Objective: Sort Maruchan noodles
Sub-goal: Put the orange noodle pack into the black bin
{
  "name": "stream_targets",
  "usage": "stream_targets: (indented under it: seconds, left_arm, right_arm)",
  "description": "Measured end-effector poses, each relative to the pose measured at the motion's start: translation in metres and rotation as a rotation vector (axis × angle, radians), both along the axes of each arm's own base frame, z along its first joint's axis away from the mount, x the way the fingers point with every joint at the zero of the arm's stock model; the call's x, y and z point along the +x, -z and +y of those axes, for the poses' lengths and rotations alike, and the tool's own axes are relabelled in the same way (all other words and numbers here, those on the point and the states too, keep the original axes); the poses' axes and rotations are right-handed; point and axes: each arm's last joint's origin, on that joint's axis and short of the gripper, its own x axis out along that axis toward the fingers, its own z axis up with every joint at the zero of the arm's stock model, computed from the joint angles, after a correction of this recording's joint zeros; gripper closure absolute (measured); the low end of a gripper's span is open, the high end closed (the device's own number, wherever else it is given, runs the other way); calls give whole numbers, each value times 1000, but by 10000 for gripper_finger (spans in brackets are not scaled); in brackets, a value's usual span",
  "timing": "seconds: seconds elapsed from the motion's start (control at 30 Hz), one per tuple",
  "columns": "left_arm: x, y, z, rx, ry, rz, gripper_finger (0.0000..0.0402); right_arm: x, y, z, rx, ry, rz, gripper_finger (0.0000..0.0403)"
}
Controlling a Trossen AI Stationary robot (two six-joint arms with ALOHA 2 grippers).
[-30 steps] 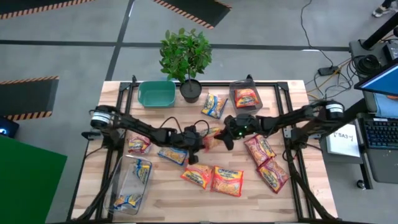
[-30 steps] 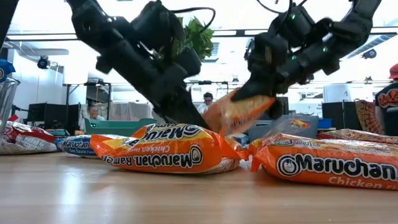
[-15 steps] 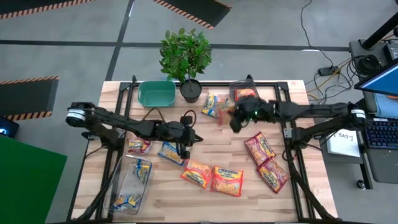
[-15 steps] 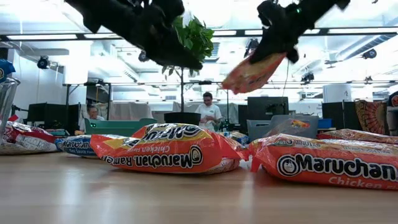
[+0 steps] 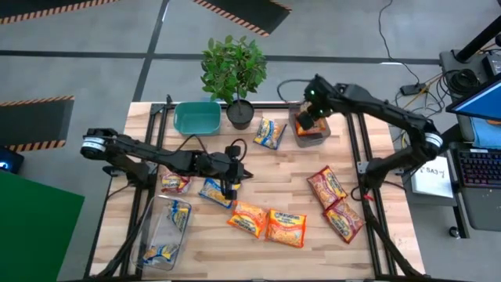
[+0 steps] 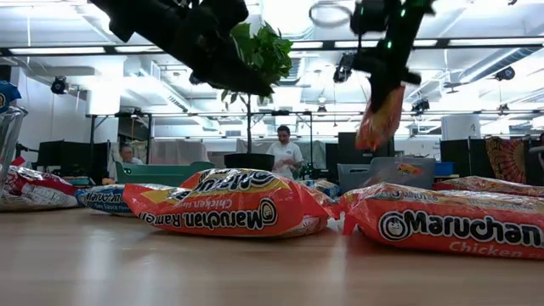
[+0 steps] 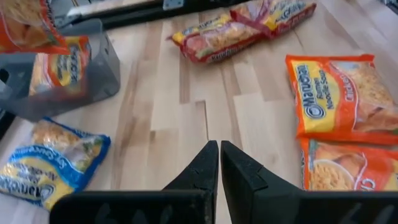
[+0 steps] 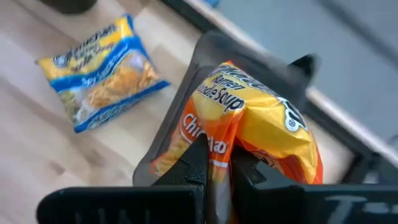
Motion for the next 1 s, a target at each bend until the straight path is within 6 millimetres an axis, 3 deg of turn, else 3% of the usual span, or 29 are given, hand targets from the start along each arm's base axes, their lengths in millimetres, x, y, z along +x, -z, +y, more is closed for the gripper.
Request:
stream_targets:
  seconds: [0.2,0.37,0.73,1.0]
  left_arm:
    - [-1,2,0,-14,-9,25,400]
    - [-1,2,0,-14,-10,25,400]
    - [-1,2,0,-14,-10,23,400]
    - [-2,3,0,-14,-10,28,400]
  right_arm:
    - [-4,30,-36,101,39,19,385]
    - [-2,50,-52,130,65,36,385]
    - [9,69,-62,184,46,8,382]
    - [4,70,-64,98,121,123,304]
